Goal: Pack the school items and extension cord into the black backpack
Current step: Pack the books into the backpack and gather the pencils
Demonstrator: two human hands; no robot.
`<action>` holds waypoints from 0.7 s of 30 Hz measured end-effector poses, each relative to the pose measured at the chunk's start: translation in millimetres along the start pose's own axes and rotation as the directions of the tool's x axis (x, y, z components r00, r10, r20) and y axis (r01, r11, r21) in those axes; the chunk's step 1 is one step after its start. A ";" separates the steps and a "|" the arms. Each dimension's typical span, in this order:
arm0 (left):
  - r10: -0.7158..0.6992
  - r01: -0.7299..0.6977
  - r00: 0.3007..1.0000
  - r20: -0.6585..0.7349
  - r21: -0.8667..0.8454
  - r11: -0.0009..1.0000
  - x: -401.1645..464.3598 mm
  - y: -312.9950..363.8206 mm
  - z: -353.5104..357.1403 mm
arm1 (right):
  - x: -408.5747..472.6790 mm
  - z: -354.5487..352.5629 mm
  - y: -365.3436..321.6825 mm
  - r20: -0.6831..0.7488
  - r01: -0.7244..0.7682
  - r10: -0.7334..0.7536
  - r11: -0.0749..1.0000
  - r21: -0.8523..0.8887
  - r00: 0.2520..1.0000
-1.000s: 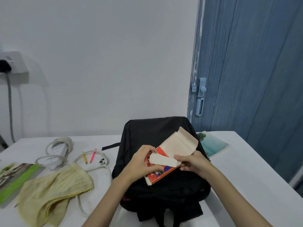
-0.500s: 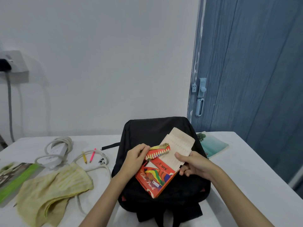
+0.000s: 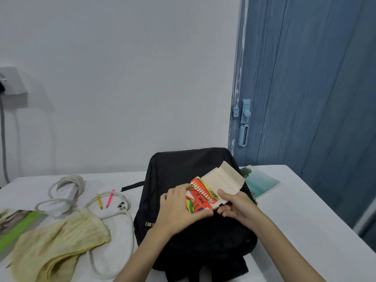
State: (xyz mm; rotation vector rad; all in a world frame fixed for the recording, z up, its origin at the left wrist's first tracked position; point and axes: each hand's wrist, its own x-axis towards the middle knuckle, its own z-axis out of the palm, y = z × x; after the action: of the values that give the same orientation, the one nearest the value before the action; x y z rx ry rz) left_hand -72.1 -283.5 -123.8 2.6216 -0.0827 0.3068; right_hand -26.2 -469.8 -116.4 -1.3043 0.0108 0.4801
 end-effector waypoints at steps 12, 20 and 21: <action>0.155 -0.147 0.987 -0.037 0.168 0.975 7.6 -8.0 1.5 | 2.7 -14.7 -9.3 -0.158 0.153 -0.185 0.969 -0.193 0.970; 0.212 -0.198 0.974 -0.077 0.152 0.968 11.4 -3.7 2.4 | -0.2 -4.6 -1.8 -0.038 0.120 -0.138 0.946 -0.302 0.990; 0.207 -0.193 0.975 -0.078 0.159 0.968 11.5 -5.0 1.8 | -0.1 -5.6 -3.1 -0.042 0.121 -0.141 0.940 -0.318 0.989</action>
State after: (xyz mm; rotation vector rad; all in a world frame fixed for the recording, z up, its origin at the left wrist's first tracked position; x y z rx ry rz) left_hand -60.0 -279.9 -125.1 2.7474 -0.3053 0.5253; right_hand -23.7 -475.6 -115.1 -1.6223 -0.1030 0.3334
